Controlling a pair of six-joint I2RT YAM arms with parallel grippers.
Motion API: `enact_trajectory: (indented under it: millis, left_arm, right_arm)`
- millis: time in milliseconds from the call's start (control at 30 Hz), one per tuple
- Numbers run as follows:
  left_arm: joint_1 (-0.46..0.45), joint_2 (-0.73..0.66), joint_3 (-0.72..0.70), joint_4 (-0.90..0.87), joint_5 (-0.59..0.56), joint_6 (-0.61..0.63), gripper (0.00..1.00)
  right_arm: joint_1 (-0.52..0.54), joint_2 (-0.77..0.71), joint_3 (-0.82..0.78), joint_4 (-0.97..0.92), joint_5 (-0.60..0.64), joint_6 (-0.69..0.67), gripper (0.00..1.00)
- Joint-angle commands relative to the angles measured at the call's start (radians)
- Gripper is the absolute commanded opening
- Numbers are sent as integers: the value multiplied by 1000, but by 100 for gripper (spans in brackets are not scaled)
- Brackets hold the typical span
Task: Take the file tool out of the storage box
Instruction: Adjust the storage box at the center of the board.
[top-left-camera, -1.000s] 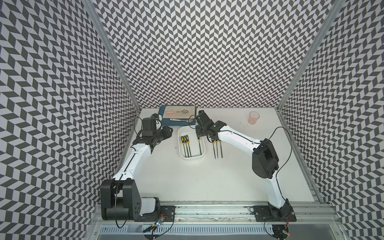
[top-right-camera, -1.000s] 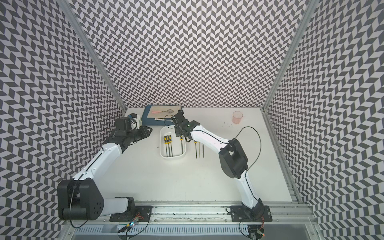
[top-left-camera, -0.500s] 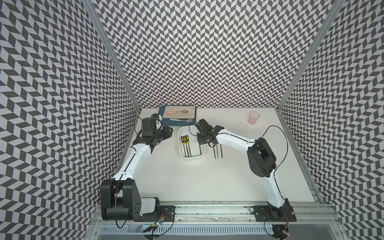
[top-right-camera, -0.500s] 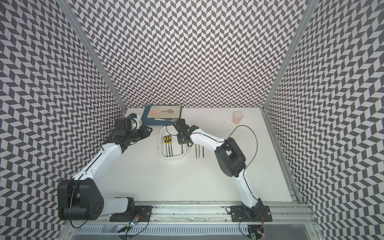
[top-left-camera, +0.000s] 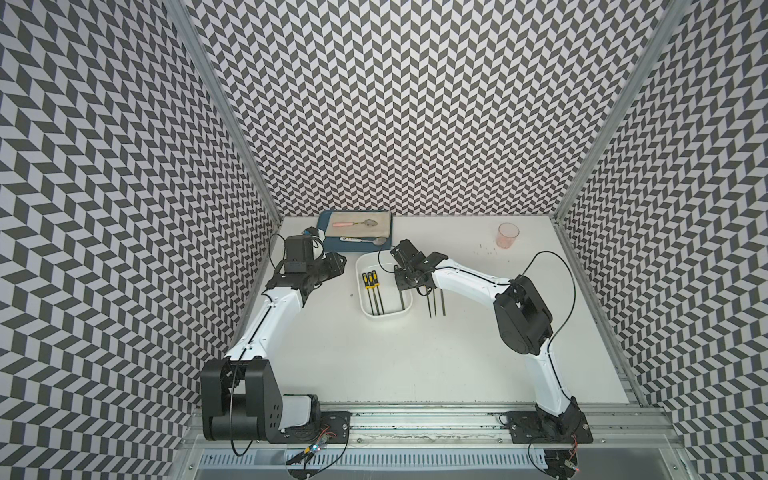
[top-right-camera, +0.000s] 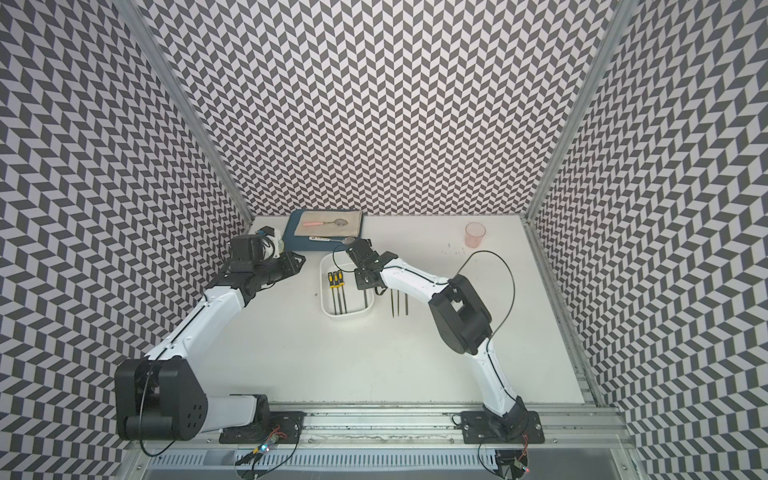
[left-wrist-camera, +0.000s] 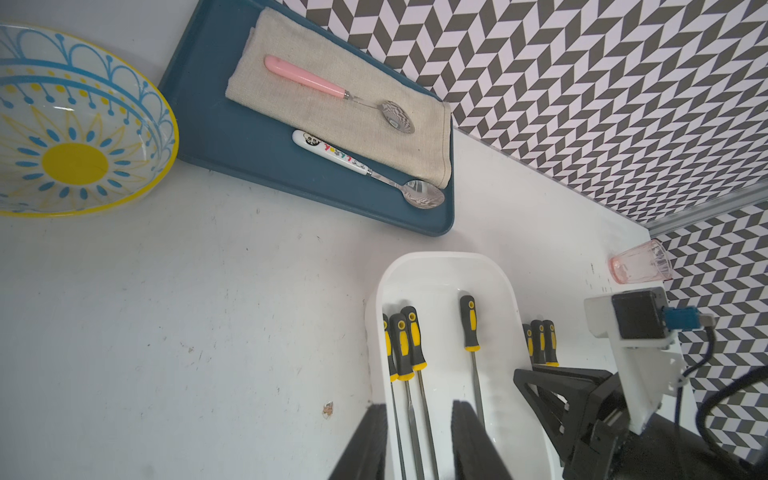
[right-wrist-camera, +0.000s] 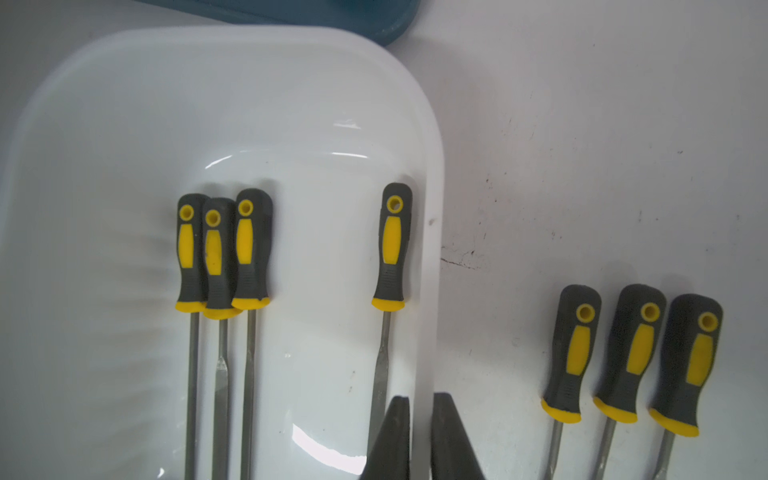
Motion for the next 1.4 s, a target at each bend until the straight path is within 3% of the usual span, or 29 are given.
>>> enact_trajectory:
  millis: [0, 367, 667, 833, 1267, 1367]
  left_arm:
    - [-5, -5, -8, 12, -2, 3, 32]
    - [-7, -8, -6, 10, -7, 8, 32]
    - [-6, -8, -5, 10, -6, 8, 32]
    - [-6, -6, -5, 10, -4, 8, 32]
    - [-5, -4, -2, 9, -4, 9, 32]
    - [-5, -4, -2, 7, -6, 12, 32]
  right_arm:
    - [0, 5, 33, -1, 34, 0, 13]
    - [21, 50, 110, -58, 94, -7, 5]
    - [35, 56, 256, -168, 180, -55, 6]
    - [35, 65, 241, -160, 192, -56, 6]
    - [16, 87, 115, -37, 69, -22, 6]
    - [13, 87, 101, -23, 50, -22, 10]
